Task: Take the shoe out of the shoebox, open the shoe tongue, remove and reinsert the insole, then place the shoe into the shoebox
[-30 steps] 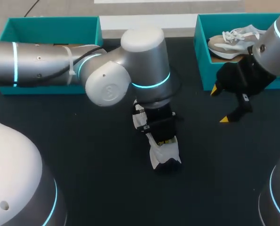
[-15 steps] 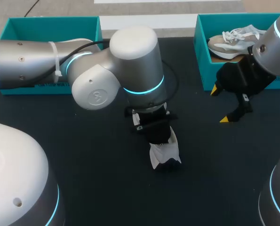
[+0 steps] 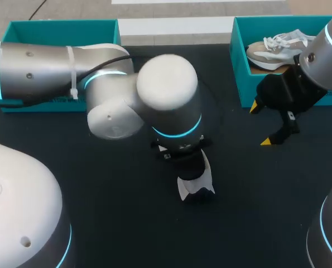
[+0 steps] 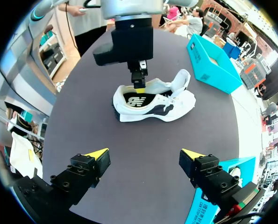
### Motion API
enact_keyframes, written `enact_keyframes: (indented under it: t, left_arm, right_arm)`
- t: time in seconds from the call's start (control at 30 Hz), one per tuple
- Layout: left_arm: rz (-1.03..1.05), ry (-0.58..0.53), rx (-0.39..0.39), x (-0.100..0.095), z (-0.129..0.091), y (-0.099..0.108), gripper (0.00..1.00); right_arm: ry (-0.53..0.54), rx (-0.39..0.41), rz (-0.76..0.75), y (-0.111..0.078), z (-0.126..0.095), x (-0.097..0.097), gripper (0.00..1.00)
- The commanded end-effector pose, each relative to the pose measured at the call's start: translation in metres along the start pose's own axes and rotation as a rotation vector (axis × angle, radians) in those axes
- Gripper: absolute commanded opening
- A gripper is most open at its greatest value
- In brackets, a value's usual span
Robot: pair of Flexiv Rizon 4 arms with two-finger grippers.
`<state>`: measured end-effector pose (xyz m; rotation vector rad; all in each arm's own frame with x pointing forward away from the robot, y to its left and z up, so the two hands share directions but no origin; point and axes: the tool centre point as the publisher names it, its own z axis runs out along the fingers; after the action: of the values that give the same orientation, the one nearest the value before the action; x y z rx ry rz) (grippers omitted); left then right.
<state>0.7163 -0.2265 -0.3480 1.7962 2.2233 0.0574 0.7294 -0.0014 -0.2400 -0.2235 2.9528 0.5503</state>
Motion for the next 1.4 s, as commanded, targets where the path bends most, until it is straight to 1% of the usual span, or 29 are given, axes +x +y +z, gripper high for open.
enact_keyframes:
  t: [0.03,0.13,0.33,0.43,0.57,0.63,0.7,0.73,0.9,1.23,1.33,1.4]
  left_arm:
    - [-0.032,0.002,-0.061,-0.002,-0.002,0.007,0.00]
    - [-0.039,0.008,-0.072,-0.002,-0.001,0.016,0.00]
    - [-0.039,0.061,-0.119,0.000,0.002,0.034,0.00]
    - [-0.032,0.081,-0.120,0.000,0.006,0.036,0.00]
    - [-0.018,0.101,-0.109,0.003,0.009,0.033,0.00]
    - [-0.014,0.107,-0.113,0.004,0.010,0.032,0.33]
    - [-0.007,0.112,-0.117,0.004,0.013,0.032,0.98]
    - [-0.003,0.115,-0.116,0.004,0.015,0.032,1.00]
    - [-0.020,0.123,-0.108,0.002,0.017,0.035,1.00]
    - [0.018,0.152,-0.105,0.005,0.009,0.041,1.00]
    - [0.076,0.169,-0.083,0.008,0.005,0.041,1.00]
    - [0.074,0.168,-0.071,0.009,0.004,0.044,1.00]
  right_arm:
    - [-0.001,0.004,0.001,0.000,0.001,0.000,1.00]
    - [-0.001,0.004,0.001,0.000,0.001,0.000,1.00]
    - [-0.001,0.004,0.001,0.000,0.001,0.000,1.00]
    - [-0.001,0.004,0.001,0.000,0.001,0.000,1.00]
    - [-0.001,0.004,0.001,0.000,0.001,0.000,1.00]
    - [-0.001,0.004,0.001,0.000,0.001,0.000,1.00]
    - [-0.001,0.004,0.001,0.000,0.001,0.000,1.00]
    - [-0.001,0.004,0.001,0.000,0.001,0.000,1.00]
    - [-0.001,0.004,0.001,0.000,0.001,0.000,1.00]
    - [-0.001,0.004,0.001,0.000,0.001,0.000,1.00]
    - [-0.001,0.004,0.001,0.000,0.001,0.000,1.00]
    - [-0.001,0.004,0.001,0.000,0.001,0.000,1.00]
